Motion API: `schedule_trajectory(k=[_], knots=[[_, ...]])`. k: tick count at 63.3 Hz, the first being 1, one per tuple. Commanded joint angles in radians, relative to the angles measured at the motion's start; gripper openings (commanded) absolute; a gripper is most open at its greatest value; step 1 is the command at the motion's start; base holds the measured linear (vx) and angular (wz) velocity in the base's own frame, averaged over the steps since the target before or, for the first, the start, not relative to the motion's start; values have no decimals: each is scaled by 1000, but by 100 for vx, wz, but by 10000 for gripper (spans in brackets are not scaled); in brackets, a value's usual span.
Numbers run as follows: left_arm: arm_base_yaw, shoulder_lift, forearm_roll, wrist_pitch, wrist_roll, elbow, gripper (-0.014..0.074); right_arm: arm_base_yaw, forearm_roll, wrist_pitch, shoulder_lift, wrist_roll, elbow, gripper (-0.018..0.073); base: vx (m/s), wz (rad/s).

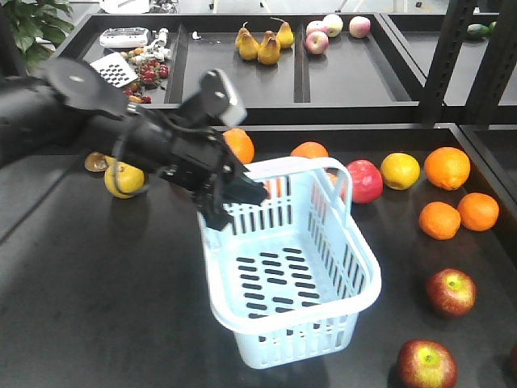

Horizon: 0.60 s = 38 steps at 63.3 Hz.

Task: Pick three apples into basket with both arms
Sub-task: 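Lower the basket onto the table and open the left gripper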

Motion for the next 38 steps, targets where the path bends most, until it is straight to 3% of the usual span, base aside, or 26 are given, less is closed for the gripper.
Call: schedule_trajectory(k=[1, 38], knots=[[-27, 0, -79, -9, 39, -79, -6, -7, -11, -67, -14, -8, 15, -4, 0, 0], [-35, 118, -27, -50, 41, -132, 11, -7, -11, -67, -14, -8, 15, -4, 0, 0]])
